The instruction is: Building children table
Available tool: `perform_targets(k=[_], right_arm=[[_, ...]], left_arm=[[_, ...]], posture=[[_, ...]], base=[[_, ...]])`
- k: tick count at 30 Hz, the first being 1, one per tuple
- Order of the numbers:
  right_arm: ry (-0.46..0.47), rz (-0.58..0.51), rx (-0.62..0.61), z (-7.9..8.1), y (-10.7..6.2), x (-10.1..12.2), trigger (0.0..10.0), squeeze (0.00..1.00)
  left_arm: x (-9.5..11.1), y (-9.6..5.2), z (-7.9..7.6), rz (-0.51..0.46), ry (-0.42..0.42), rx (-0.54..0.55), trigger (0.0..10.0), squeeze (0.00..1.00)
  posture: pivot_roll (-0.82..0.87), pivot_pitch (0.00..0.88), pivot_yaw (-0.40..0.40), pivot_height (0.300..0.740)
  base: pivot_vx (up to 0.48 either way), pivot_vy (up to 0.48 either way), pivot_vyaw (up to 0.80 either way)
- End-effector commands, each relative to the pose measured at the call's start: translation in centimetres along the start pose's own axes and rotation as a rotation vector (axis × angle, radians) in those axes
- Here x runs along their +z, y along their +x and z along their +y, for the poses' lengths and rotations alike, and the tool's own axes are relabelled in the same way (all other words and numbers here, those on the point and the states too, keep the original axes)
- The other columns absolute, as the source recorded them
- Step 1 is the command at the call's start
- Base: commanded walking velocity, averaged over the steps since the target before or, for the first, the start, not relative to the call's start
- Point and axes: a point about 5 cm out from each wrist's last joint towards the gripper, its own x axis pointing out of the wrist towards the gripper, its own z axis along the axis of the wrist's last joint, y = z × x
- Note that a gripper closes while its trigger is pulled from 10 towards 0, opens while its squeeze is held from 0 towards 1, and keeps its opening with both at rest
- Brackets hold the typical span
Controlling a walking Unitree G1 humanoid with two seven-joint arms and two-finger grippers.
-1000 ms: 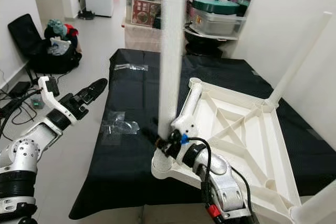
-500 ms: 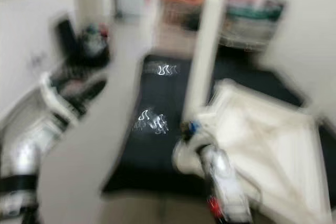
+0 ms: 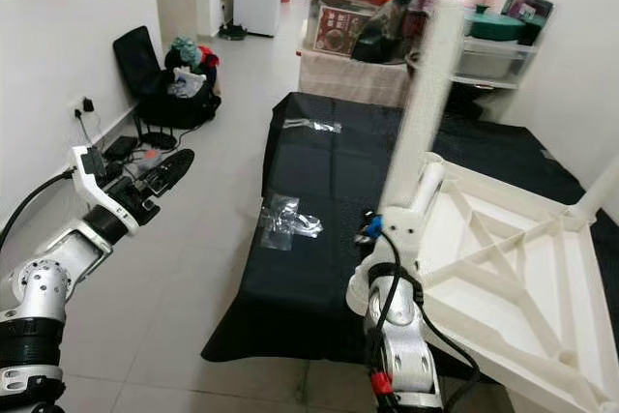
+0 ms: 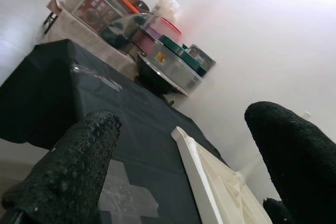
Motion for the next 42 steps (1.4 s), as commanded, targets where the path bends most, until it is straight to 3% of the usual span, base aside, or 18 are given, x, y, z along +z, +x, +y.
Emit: perform_targets(k=[1, 4, 24, 25, 26, 27, 33, 42], right_arm=[[-0.061, 0.143, -0.136, -2.8, -0.2, -2.9, 0.0, 0.0], [-0.013, 0.173, -0.192, -2.8, -0.4, -3.3, 0.0, 0.0], [0.023, 0.216, -0.275, -2.7, -0.8, -3.9, 0.0, 0.0], [0.019, 0.213, -0.26, -2.6, -0.8, -3.8, 3.8, 0.0], [0.014, 0.211, -0.249, -2.5, -0.7, -3.8, 3.8, 0.0], [0.013, 0.195, -0.235, -2.4, -0.7, -3.5, 10.0, 0.0], [0.005, 0.134, -0.144, -1.7, -0.4, -2.5, 10.0, 0.0], [0.003, 0.082, -0.137, -2.2, -0.7, -2.0, 10.0, 0.0]], left_arm=[[-0.2, 0.4, -0.3, 0.01, -0.005, -0.008, 10.0, 0.0], [-0.3, 0.5, -0.4, 0.011, -0.004, -0.006, 10.0, 0.0], [-0.3, 0.4, -0.2, 0.012, 0.002, 0.006, 10.0, 0.0], [-0.3, 0.4, -0.2, 0.012, 0.002, 0.006, 10.0, 0.0], [-0.3, 0.4, -0.2, 0.013, 0.003, 0.006, 10.0, 0.0], [-0.3, 0.4, -0.2, 0.013, 0.003, 0.007, 10.0, 0.0], [-0.3, 0.4, -0.1, 0.016, 0.007, 0.008, 10.0, 0.0], [-0.2, 0.4, 0.0, 0.018, 0.013, 0.006, 10.0, 0.0]], posture=[[0.05, 0.0, -0.095, 0.74], [0.05, 0.0, -0.096, 0.74], [0.05, 0.0, -0.093, 0.74], [0.05, 0.0, -0.093, 0.74], [0.05, 0.0, -0.093, 0.74], [0.05, 0.0, -0.092, 0.74], [0.05, 0.0, -0.091, 0.74], [0.04, 0.0, -0.086, 0.74]], base=[[0.0, 0.0, 0.0], [0.0, 0.0, 0.0], [0.0, 0.0, 0.0], [0.0, 0.0, 0.0], [0.0, 0.0, 0.0], [0.0, 0.0, 0.0], [0.0, 0.0, 0.0], [0.0, 0.0, 0.0]])
